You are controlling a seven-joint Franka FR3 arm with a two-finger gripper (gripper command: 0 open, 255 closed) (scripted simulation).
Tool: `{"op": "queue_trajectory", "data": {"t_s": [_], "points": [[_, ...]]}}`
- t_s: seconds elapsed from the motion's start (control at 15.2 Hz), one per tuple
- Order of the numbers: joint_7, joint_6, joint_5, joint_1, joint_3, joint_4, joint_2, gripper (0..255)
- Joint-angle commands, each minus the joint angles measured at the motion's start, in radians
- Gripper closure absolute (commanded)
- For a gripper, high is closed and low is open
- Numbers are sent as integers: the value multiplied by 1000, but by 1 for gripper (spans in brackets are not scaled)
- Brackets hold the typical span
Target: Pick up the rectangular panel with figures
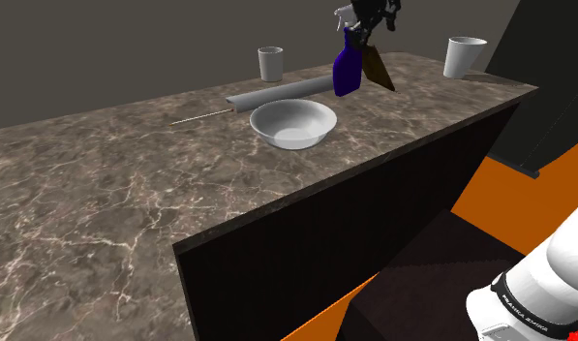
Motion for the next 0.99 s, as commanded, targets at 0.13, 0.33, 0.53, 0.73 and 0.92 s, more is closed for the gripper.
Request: {"op": "queue_trajectory", "data": {"t_s": [0.13, 0.33, 0.53, 0.73, 0.92], "points": [[27, -16, -59, 7, -3, 50, 64, 0], [49, 17, -58, 3, -5, 5, 58, 0], [68, 44, -58, 1, -6, -32, 55, 0], [67, 42, -58, 1, -6, -27, 57, 255], [67, 42, -58, 1, -6, -28, 57, 255]]}}
